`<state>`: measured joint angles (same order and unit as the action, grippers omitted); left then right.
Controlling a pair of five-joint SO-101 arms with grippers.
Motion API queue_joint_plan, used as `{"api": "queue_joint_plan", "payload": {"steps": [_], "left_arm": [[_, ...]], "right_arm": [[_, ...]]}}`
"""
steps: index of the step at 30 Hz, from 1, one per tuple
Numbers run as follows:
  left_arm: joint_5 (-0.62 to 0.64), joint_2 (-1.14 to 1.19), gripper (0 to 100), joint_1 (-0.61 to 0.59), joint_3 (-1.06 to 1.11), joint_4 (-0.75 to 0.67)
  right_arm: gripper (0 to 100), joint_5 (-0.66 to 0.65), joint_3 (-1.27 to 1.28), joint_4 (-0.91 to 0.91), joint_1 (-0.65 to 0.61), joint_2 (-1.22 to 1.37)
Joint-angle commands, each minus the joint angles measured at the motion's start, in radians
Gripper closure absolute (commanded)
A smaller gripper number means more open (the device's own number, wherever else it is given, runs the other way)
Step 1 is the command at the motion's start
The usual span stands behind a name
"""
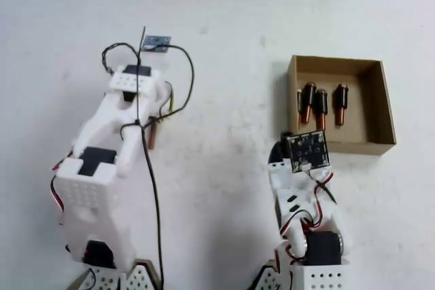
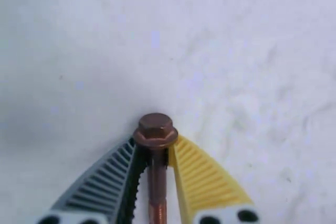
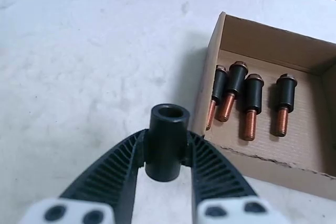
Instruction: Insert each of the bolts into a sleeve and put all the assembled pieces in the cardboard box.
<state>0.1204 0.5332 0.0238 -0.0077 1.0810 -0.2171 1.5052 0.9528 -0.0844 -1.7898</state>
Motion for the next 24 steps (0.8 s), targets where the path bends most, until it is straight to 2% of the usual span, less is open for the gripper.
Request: {"api": "queue_joint_plan", "payload": {"steps": [1, 5, 8, 14, 20, 24], "left_arm": [[-0.003, -0.036, 98, -0.013, -0.058, 0.104], [-0.058, -0.127, 98, -0.004, -0.107, 0.249], [-0.124, -0.223, 98, -0.007, -0.109, 0.304], [-0.252, -0.435, 98, -0.012, -0.101, 0.434], [-0.269, -0.676, 98, -0.012, 0.000, 0.471], [-0.365, -0.862, 98, -0.012, 0.137, 0.463]], "right_arm": [[98.1, -0.015, -0.011, -0.024, 0.008, -0.013], [98.1, -0.009, -0.011, -0.024, -0.001, -0.013], [98.1, -0.008, -0.009, -0.024, -0.007, -0.012], [98.1, -0.015, 0.044, -0.054, -0.124, -0.013], [98.1, -0.015, 0.075, -0.125, -0.194, -0.013], [98.1, -0.015, 0.075, -0.130, -0.312, -0.013]]}}
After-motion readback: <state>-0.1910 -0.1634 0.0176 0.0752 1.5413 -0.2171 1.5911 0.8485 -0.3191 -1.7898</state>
